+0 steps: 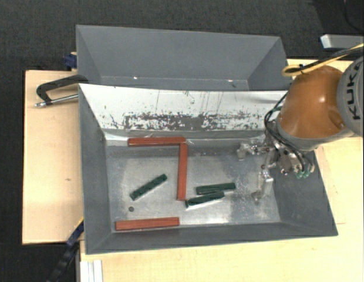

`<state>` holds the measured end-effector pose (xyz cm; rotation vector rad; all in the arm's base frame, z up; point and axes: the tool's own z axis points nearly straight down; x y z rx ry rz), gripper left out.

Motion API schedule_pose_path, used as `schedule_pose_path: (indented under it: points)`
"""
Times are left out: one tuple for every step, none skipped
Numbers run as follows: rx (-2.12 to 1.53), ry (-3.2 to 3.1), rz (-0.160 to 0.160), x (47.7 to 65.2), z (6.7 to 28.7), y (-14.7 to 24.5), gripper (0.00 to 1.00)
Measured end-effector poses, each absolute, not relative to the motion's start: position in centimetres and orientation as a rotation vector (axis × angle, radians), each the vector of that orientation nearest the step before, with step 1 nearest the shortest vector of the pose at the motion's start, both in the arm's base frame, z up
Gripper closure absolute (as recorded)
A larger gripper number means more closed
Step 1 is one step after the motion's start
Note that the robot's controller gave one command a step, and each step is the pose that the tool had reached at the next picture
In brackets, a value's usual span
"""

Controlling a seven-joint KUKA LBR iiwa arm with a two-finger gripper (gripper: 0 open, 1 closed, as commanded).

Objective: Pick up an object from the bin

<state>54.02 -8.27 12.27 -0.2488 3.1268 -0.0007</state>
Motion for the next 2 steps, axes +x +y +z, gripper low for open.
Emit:
schedule_pose_path:
  points:
    - [-0.366,3.119,0.002,55.12,7.61,-1.96,1.0]
    - [-0.366,3.119,0.002,55.12,7.6,-1.96,1.0]
